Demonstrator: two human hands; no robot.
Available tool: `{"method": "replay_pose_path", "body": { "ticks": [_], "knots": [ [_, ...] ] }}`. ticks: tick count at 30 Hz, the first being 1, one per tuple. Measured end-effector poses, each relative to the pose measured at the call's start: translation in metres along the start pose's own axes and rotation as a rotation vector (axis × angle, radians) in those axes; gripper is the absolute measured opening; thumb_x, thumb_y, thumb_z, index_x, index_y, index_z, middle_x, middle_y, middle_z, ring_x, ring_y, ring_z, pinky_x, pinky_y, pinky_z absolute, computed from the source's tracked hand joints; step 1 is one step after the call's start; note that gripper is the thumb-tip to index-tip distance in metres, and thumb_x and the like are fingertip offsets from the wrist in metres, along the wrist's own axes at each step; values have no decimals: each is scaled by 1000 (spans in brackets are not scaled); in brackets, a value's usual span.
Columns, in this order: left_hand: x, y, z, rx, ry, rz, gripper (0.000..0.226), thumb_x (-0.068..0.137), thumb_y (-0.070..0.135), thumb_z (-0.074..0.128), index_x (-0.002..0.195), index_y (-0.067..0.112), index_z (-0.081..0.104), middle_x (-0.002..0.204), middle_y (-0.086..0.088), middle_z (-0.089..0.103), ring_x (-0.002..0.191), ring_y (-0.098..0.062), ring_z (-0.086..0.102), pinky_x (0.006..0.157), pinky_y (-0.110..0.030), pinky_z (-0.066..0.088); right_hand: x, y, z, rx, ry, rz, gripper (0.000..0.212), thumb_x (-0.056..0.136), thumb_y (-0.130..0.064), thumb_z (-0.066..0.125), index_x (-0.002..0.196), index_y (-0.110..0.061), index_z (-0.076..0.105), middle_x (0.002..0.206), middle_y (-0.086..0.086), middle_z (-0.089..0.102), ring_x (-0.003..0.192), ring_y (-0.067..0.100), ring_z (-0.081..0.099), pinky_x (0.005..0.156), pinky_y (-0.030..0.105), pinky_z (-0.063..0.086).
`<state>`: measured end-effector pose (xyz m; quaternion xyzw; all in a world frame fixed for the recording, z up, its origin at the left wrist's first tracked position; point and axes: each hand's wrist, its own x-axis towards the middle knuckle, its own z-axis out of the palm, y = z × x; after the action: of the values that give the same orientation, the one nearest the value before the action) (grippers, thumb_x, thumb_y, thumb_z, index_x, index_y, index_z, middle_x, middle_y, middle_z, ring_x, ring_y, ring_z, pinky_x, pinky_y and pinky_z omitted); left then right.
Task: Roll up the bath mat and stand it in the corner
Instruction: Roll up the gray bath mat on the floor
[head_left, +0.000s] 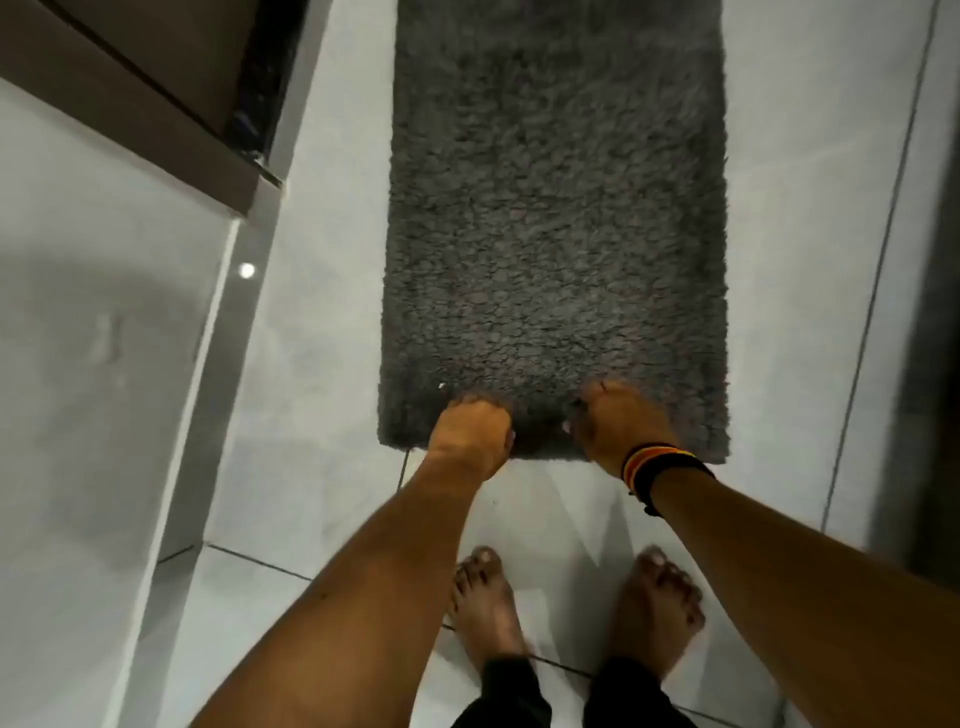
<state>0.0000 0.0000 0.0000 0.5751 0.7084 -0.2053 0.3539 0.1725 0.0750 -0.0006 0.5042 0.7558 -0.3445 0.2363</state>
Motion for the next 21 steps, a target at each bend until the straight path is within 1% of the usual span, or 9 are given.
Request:
{"method": "replay_pose_path", "body": {
  "ticks": [3, 5, 8, 10, 12, 15, 17, 19, 21],
  "knots": [
    [36, -7, 33, 104, 13, 88, 46, 99, 34, 58, 138, 11, 54, 138, -14, 57, 127, -33, 53, 108, -45, 44, 23, 11, 40, -206, -38, -64, 64, 82, -46, 66, 132, -12, 44, 138, 14, 46, 127, 35, 43, 97, 49, 46],
    [46, -6, 47, 184, 22, 136, 57, 94, 39, 64, 140, 9, 50, 139, -15, 53, 130, -34, 49, 110, -46, 42, 29, 17, 56, -353, -33, -135, 61, 80, -40, 69, 127, -13, 44, 130, 12, 47, 121, 33, 44, 90, 48, 50],
    [55, -5, 66, 250, 91, 156, 68, 85, 46, 71, 136, 8, 48, 133, -15, 53, 123, -34, 50, 106, -47, 46, 44, 25, 65, -494, 11, -256, 55, 77, -32, 69, 123, -13, 45, 118, 13, 53, 106, 34, 52, 69, 40, 49],
    [56, -9, 72, 264, 139, 175, 60, 90, 39, 68, 136, 6, 48, 133, -17, 53, 122, -35, 51, 103, -49, 48, 48, 26, 64, -532, 18, -336, 50, 78, -29, 65, 122, -13, 48, 108, 14, 61, 92, 35, 60, 58, 35, 43],
    [55, -9, 74, 257, 164, 202, 44, 98, 23, 57, 138, 6, 49, 135, -19, 55, 123, -37, 52, 104, -49, 49, 48, 27, 60, -497, 31, -358, 44, 82, -26, 60, 123, -14, 49, 99, 13, 67, 78, 34, 66, 54, 33, 39],
    [64, -11, 57, 157, 139, 164, 33, 101, 18, 55, 134, 12, 57, 133, -15, 64, 122, -35, 60, 97, -46, 54, 52, 31, 48, -264, 111, -260, 33, 84, -24, 56, 116, -19, 48, 96, 9, 69, 74, 32, 66, 56, 34, 43],
    [79, -20, 33, -12, 98, 107, 29, 103, 30, 55, 126, 14, 65, 124, -15, 71, 116, -35, 67, 94, -44, 55, 53, 33, 38, -155, 214, -219, 25, 86, -22, 58, 110, -19, 53, 97, 9, 68, 79, 30, 64, 58, 35, 48],
    [96, -32, 5, -201, -42, 27, 45, 102, 45, 55, 132, 13, 64, 131, -19, 68, 123, -37, 63, 102, -45, 51, 55, 35, 34, -246, 362, -265, 26, 86, -20, 63, 112, -15, 61, 104, 10, 66, 92, 31, 61, 70, 41, 54],
    [108, -39, -15, -363, -178, -54, 53, 99, 50, 58, 138, 14, 61, 138, -18, 63, 129, -37, 58, 109, -48, 46, 58, 36, 28, -384, 400, -321, 42, 85, -29, 68, 122, -11, 62, 114, 12, 63, 104, 33, 59, 91, 47, 51]
  ]
}}
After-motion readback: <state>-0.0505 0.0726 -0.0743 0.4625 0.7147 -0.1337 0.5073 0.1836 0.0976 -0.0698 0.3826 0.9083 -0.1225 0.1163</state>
